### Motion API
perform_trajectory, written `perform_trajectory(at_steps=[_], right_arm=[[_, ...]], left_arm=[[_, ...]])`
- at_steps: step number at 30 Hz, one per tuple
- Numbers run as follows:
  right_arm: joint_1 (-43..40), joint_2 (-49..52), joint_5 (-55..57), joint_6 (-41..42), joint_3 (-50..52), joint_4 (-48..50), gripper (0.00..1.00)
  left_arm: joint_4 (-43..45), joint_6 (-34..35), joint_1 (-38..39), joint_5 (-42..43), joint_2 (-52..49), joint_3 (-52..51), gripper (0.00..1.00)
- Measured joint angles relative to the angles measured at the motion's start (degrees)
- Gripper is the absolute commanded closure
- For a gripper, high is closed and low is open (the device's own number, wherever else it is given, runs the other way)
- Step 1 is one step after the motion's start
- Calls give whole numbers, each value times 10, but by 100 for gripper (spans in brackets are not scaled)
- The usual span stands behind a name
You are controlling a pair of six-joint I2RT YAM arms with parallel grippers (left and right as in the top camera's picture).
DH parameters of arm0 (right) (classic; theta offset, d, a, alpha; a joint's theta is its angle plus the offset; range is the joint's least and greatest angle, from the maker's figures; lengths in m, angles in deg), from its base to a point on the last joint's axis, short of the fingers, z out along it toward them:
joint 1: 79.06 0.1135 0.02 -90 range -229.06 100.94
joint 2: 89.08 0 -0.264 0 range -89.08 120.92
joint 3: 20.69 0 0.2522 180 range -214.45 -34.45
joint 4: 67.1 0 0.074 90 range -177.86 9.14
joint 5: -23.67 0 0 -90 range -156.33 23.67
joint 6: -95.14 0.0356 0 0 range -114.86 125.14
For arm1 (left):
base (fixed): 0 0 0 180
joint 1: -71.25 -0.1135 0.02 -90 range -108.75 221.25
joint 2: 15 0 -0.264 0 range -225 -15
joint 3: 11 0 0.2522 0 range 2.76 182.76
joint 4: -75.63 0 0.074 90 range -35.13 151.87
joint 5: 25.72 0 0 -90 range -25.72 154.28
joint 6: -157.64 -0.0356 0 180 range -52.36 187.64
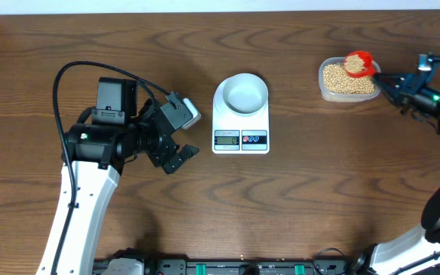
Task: Scoop item into bowl and weigh 50g on scale
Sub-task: 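Drag the scoop through the soybeans with the right gripper and lift, then carry the filled scoop with the right gripper over the white bowl, then tilt the scoop with the right gripper to pour beans into bowl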
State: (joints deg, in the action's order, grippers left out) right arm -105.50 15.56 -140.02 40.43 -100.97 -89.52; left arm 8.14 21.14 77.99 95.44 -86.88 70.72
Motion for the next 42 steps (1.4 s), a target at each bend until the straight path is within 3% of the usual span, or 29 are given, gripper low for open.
perform_trajectory(at_steps=[11,24,42], right_arm=[[113,0,6,64,0,59,99],[217,0,47,84,0,75,99],[287,0,112,4,0,90,99]], left_arm=[[0,0,0,0,0,0,2],[0,0,0,0,0,0,2],[0,0,0,0,0,0,2]])
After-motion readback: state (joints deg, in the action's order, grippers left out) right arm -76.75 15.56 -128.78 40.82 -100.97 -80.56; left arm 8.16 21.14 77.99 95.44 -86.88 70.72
